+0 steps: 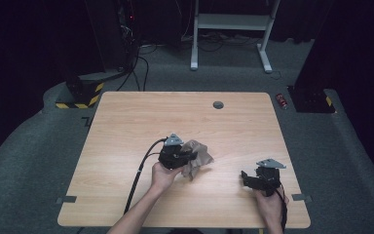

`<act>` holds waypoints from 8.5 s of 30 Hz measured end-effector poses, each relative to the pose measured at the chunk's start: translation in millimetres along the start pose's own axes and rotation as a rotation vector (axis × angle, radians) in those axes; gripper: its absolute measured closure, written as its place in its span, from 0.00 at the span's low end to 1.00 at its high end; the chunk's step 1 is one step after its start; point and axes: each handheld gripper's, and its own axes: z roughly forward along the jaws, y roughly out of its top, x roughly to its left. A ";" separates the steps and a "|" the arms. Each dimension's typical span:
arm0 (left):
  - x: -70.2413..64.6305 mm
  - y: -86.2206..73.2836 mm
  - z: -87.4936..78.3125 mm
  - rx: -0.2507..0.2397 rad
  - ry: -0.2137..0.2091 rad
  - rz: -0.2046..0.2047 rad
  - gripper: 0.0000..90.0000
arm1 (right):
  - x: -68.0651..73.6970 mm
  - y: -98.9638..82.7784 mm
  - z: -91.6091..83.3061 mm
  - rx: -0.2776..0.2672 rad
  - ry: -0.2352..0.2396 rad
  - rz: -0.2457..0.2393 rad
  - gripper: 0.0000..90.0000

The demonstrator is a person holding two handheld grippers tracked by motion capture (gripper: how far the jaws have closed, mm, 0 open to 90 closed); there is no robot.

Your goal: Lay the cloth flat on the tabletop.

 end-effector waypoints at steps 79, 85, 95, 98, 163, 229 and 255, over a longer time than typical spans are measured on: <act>-7.5 -66.8 0.9 0.110 0.292 0.100 0.36 | 87.9 50.9 32.1 0.007 0.295 -0.229 0.98; -7.4 -66.8 0.8 0.110 0.292 0.100 0.36 | 84.6 45.9 21.6 0.001 0.300 -0.233 0.99; -7.5 -66.8 0.9 0.109 0.291 0.099 0.36 | 61.8 27.2 -2.6 -0.007 0.245 -0.200 0.99; -7.4 -66.8 1.0 0.109 0.288 0.099 0.36 | 56.6 21.5 -7.3 -0.001 0.241 -0.191 0.99; -22.3 -67.5 -11.9 0.209 0.239 0.285 1.00 | 48.0 26.0 6.2 0.035 0.172 -0.181 1.00; 11.6 -78.3 -25.7 0.100 0.357 0.070 0.41 | 145.8 57.8 12.8 0.013 0.426 -0.405 0.84; 11.6 -78.3 -25.7 0.100 0.359 0.069 0.41 | 108.8 70.4 32.5 0.102 0.395 -0.253 0.98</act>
